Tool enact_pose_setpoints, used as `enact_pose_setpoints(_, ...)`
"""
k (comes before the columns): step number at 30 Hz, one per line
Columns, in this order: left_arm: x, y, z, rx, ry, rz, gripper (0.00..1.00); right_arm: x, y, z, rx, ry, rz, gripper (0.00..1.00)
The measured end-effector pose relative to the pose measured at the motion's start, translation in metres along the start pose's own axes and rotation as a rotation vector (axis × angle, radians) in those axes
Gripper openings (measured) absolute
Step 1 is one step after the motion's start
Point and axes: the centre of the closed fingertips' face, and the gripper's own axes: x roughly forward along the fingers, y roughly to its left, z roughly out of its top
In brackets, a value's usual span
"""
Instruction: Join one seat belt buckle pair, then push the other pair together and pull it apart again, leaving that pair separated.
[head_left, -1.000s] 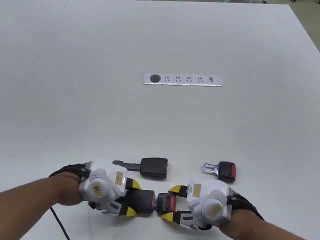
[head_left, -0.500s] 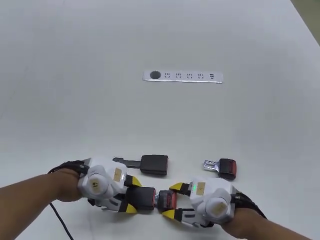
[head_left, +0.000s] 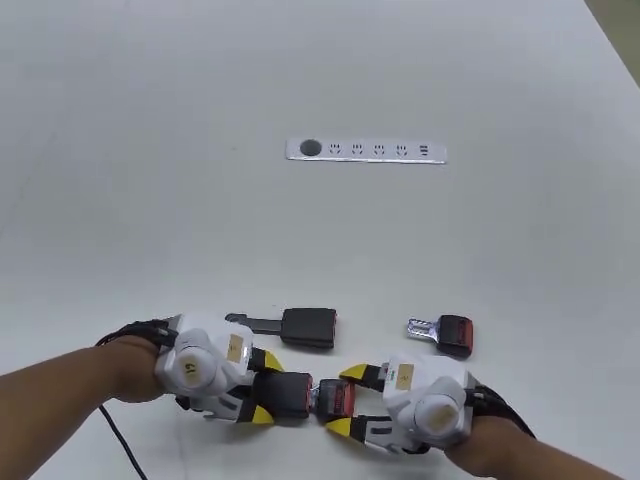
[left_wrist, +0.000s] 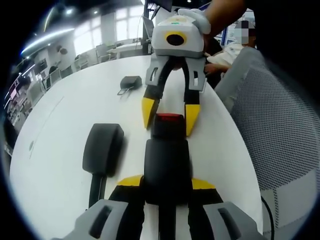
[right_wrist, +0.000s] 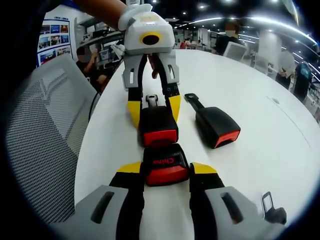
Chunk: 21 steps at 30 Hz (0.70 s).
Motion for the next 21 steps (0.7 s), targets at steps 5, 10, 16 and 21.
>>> enact_pose_setpoints(5,0.001,0.0,-0.001,0.005,0.014,0.0,0.34,0.001,-0.001,-0.002,-0.003,0.021,-0.002,0.34)
enact_pose_setpoints(10,0.002,-0.001,0.001,0.032,0.05,-0.003,0.34,0.001,-0.001,-0.003,-0.03,0.033,-0.007,0.35)
enact_pose_setpoints(16,0.001,0.005,0.002,0.043,0.068,0.066,0.41,-0.005,-0.004,-0.01,-0.1,0.072,-0.028,0.36)
enact_pose_setpoints(21,-0.005,-0.003,0.009,-0.009,0.037,0.05,0.6,-0.009,-0.015,-0.013,0.016,0.045,-0.072,0.52)
